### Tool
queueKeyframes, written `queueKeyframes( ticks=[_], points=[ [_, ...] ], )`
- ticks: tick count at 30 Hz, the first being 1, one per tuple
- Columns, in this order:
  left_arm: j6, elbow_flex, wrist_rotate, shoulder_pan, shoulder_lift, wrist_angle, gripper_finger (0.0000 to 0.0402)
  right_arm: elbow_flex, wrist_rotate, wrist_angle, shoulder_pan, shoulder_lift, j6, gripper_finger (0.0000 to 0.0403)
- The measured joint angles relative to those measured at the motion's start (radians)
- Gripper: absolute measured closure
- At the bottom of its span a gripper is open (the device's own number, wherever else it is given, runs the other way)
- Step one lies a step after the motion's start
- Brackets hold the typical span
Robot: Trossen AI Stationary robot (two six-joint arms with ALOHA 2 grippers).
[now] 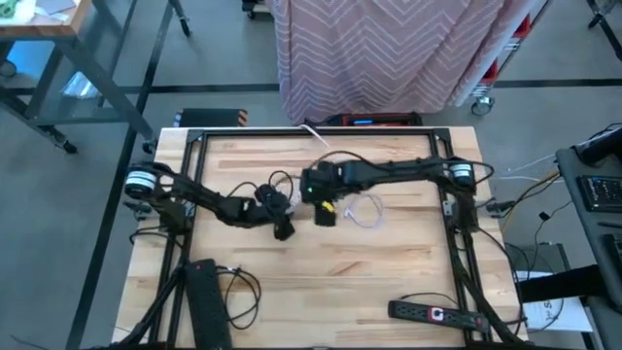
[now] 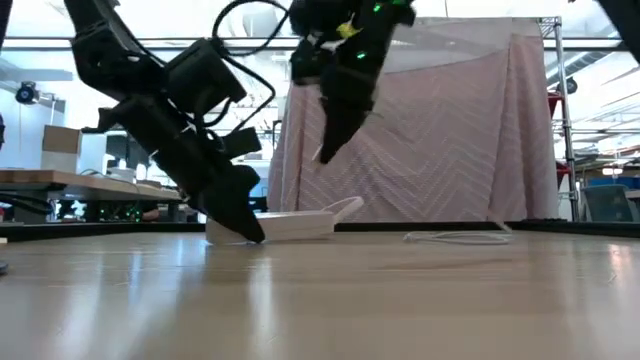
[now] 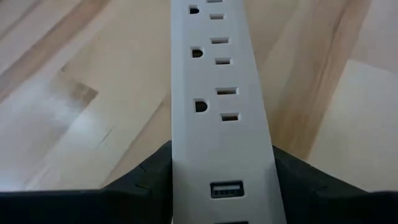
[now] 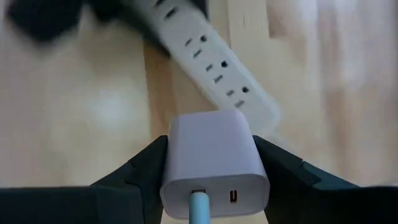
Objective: Insert USB
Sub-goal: Insert the pink charger adapter into the white outlet extension
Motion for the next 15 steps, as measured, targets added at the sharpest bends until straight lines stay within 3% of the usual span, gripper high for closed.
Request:
queueKeyframes(
  ticks=[3,7,15],
  points=[
    [0.027,0.024,-0.002,0.007,0.007,-0.023,0.0226,0.038,-0.076,-0.011,-0.05,0.04,0.246,0.0223],
    [0.022,0.034,0.0,0.012,0.002,-0.038,0.0226,0.083,-0.089,-0.052,-0.076,0.09,0.455,0.0223],
    [0.006,0.066,0.002,0.014,0.002,-0.042,0.0226,0.304,-0.143,-0.245,-0.105,0.242,0.649,0.0223]
  ],
)
